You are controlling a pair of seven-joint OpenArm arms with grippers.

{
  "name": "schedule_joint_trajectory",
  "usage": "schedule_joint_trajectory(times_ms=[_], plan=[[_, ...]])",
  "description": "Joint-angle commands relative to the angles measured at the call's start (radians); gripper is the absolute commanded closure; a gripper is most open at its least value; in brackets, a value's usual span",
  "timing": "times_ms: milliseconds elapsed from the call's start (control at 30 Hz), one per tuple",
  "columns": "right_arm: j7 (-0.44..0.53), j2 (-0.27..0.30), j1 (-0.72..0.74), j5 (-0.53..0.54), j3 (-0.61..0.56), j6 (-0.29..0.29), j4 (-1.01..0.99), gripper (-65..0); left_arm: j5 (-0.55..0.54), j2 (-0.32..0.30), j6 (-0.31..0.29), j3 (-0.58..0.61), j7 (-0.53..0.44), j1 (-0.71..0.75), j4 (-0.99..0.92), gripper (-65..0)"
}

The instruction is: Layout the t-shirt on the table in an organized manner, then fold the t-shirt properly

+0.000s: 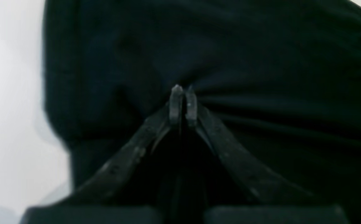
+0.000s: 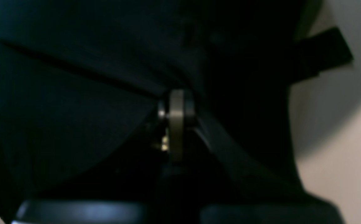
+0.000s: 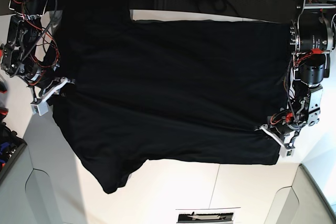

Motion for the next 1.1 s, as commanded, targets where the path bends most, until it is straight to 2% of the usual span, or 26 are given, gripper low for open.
schedule_joint_trajectory(times_ms=[0, 67, 133, 200, 367, 500, 600, 667, 867, 1067], plan=[[-0.006, 0.021, 0.009, -0.013, 0.019, -0.016, 0.007, 0.0, 0.031, -0.034, 0.039, -0.001, 0.026, -0.016, 0.005, -1.3], [-0.005, 0.021, 0.012, 0.023, 0.029, -0.015, 0.007, 0.0, 0.029, -0.040, 0.038, -0.001, 0.035, -0.019, 0.008, -1.3], [0.000, 0.021, 0.015, 0.047, 0.030, -0.011, 0.008, 0.0, 0.029, -0.040, 0.008, -0.001, 0.059, -0.028, 0.011, -1.3], [0.008, 0.021, 0.014, 0.054, 0.030, 0.001, 0.022, 0.0, -0.010, -0.040, -0.055, -0.001, 0.105, -0.036, 0.021, -1.3], [0.016, 0.021, 0.015, 0.081, 0.030, 0.007, 0.058, 0.0, -0.181, -0.040, -0.214, -0.001, 0.241, -0.035, 0.104, -1.3], [0.007, 0.020, 0.024, 0.118, 0.030, 0.037, 0.064, 0.0, -0.278, -0.041, -0.292, -0.001, 0.381, -0.032, 0.189, -3.0], [-0.006, 0.020, 0.023, 0.117, 0.029, 0.037, 0.063, 0.0, -0.348, -0.066, -0.299, -0.001, 0.412, -0.003, 0.223, -11.2], [-0.006, 0.020, 0.022, 0.115, 0.027, 0.037, 0.059, 0.0, -0.389, -0.091, -0.299, -0.001, 0.423, 0.019, 0.226, -13.6], [0.006, 0.020, 0.022, 0.115, -0.023, 0.038, -0.005, 0.0, -0.396, -0.142, -0.299, -0.001, 0.429, 0.110, 0.226, -13.6], [0.082, 0.021, 0.024, 0.058, -0.061, 0.040, -0.029, 0.0, -0.327, -0.127, -0.280, -0.001, 0.356, 0.181, 0.226, -13.6]])
